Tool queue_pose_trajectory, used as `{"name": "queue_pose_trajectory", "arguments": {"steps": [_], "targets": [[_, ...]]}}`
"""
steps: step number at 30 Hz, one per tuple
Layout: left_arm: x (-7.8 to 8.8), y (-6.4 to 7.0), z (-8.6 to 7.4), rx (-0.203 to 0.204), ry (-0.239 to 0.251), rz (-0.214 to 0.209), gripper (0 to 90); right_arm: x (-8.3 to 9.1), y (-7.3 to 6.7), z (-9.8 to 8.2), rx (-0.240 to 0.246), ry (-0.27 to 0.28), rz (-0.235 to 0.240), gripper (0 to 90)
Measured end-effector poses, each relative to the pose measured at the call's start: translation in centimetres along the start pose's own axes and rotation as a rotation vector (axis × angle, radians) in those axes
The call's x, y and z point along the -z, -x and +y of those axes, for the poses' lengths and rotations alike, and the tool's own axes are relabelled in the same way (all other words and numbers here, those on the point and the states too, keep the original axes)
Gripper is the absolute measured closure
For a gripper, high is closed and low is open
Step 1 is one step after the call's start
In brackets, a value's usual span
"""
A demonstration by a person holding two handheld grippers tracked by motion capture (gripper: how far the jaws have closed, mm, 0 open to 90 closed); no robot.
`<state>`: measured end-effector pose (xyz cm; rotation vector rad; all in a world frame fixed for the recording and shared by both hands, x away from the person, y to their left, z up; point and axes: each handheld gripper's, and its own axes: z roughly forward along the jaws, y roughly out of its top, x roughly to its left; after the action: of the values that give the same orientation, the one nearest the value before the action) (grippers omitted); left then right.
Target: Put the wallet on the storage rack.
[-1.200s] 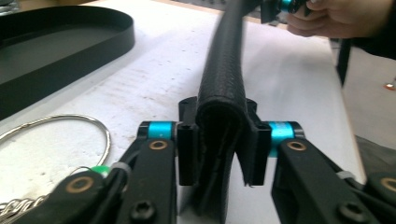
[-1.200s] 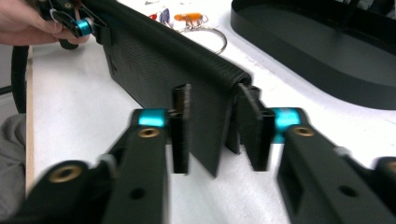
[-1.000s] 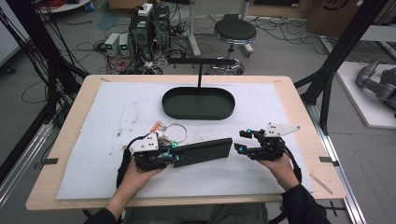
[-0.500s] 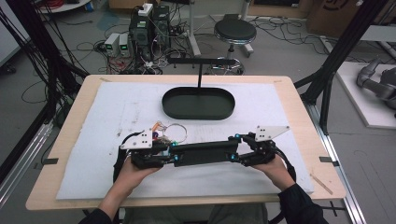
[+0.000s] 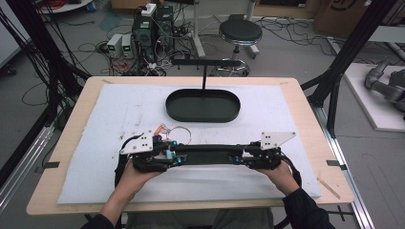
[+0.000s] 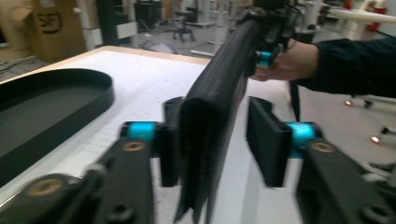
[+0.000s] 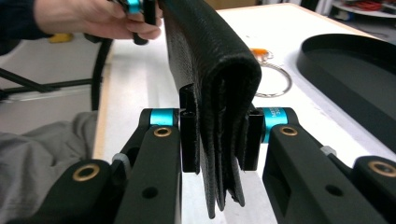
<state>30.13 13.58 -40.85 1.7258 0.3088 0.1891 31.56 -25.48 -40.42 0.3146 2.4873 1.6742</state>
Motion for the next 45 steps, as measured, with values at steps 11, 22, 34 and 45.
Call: {"name": "queue_pose_trajectory", "arguments": {"steps": [11, 22, 34, 45], "targets": [[2.3, -0.5, 0.1, 0.037, 0.040, 0.145, 34.7, 1.0, 1.0, 0.3, -0.032, 0.052, -0.140, 76.6], [5.1, 0.2, 0.0, 0.034, 0.033, 0.258, 25.7, 0.4, 5.1, 2.4, -0.061, 0.055, -0.291, 76.5], [6.4, 0.3, -1.2, 0.048, 0.034, 0.303, 25.8, -1.8, 9.6, 4.7, -0.076, 0.076, -0.327, 76.5], [5.4, 0.6, -1.5, 0.029, 0.027, 0.281, 25.8, -4.9, 13.2, 4.7, -0.122, 0.060, -0.337, 76.5]]}}
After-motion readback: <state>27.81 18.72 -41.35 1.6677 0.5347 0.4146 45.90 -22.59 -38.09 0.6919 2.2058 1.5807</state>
